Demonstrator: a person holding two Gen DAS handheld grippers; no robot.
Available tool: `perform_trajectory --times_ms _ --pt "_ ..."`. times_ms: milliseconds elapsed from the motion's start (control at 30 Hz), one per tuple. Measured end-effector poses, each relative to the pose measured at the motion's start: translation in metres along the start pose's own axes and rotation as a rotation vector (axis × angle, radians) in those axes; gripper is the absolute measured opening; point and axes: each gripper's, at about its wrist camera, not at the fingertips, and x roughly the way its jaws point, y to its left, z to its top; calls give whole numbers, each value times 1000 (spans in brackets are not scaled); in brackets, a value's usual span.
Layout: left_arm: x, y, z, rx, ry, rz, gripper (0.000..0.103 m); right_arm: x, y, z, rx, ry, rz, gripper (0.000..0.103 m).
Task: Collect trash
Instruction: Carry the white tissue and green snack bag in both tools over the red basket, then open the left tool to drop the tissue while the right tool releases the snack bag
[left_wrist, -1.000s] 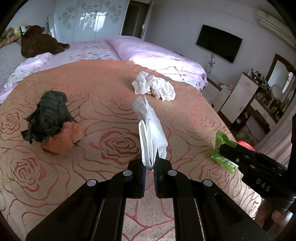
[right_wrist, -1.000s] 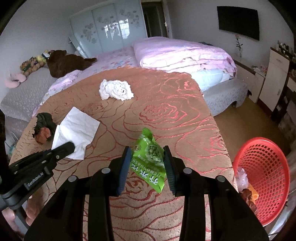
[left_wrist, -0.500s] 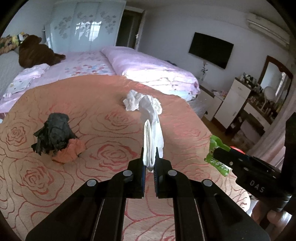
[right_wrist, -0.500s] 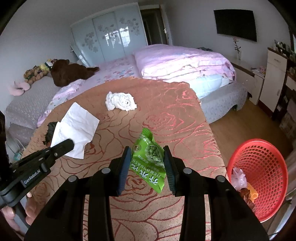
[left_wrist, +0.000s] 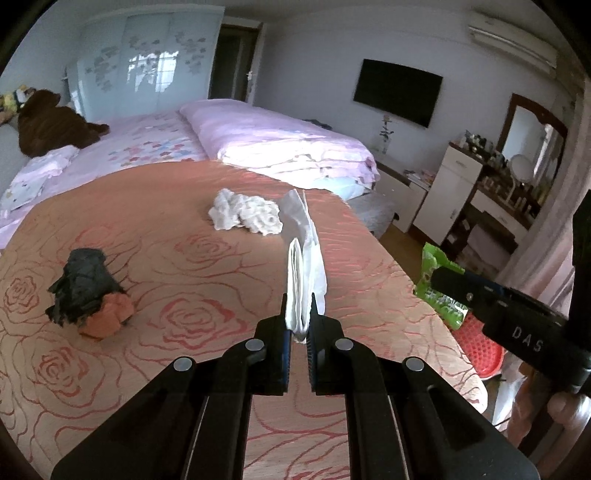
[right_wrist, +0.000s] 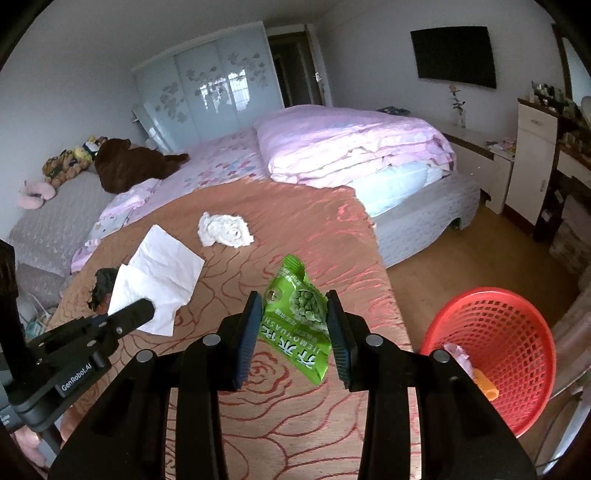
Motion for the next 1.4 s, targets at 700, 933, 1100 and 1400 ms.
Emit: perform_trajectory --times_ms 700,933,1100,1400 --pt "23 -95 22 172 27 -157 7 -47 -86 7 66 -66 -160 35" --pt "39 -144 18 260 75 -247 7 -66 -129 -6 110 -62 -234 35" --pt "52 -177 10 323 114 -288 7 -71 -157 -16 164 -54 -267 35" --pt "83 -209 -2 350 212 -329 7 -61 -183 -32 226 -11 -282 35"
